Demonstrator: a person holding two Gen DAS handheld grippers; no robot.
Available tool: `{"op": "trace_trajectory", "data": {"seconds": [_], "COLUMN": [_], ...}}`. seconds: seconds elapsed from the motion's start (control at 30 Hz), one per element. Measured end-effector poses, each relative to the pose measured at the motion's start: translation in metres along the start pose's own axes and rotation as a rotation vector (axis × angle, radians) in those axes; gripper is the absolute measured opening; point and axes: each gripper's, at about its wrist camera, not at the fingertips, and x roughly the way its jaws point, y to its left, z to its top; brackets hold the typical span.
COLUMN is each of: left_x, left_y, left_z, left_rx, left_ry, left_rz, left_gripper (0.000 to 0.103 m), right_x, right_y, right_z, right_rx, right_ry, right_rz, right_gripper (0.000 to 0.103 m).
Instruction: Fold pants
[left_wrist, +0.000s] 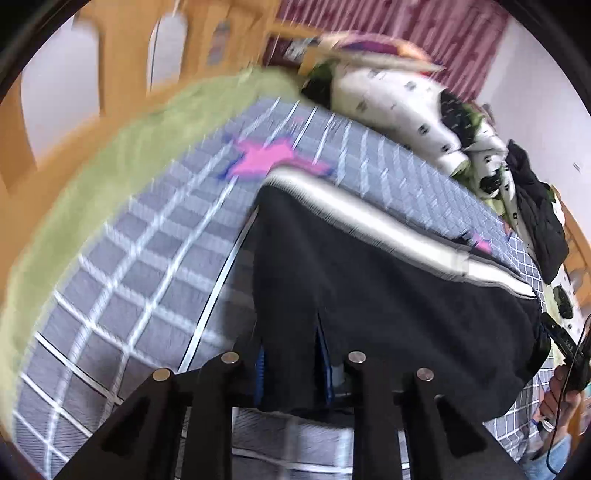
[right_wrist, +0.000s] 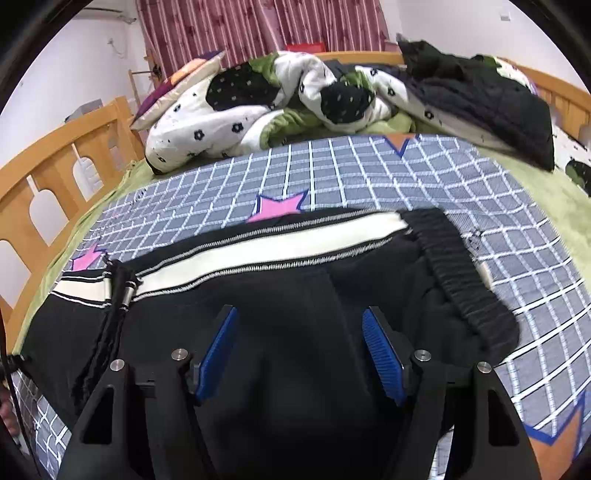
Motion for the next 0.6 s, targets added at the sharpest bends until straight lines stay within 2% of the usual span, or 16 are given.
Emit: {"op": "trace_trajectory", "data": {"seconds": [0.13, 0.27, 0.37, 0.43, 0.53, 0.6], "left_x": [-0.033, -0.04, -0.027, -0.005, 0.028, 0.048], "left_y": [-0.071, -0.153, -0.203, -0.232, -0.256, -0.265], "left_z": [0.013, 0.007, -0.009, -0.027, -0.058, -0.081], "left_rx": [0.154, 0.307, 0.38, 0.408, 0.428, 0.477], "left_ry": [-0.093, -0.095, -0.062, -0.001, 0.084, 0.109], "left_rz": [-0.018, -0.101, -0.171, -0.22, -0.226, -0.201], "left_gripper": [0.019, 0.019, 0.019, 0.018, 0.018, 0.018], "right_x": [-0.019, -0.022, -0.029, -0.039, -0.049, -0.054], "right_y": [-0.012, -0.032, -0.043, -0.047, -0.055, -0.058], "right_z": [-0.001, -0.011, -0.017, -0.02, -0.022, -0.024], "right_rx": [-0.015, 0.0, 0.007, 0.002, 0.021, 0.042], "right_ry": [-0.04, -0.005, 0.002, -0.022, -0.029, -0.029], "right_rz": [-0.006, -0.01, -0.005, -0.013, 0.004, 0.023], "right_gripper": [0.069, 0.069, 0.069, 0.069, 0.069, 0.069]}}
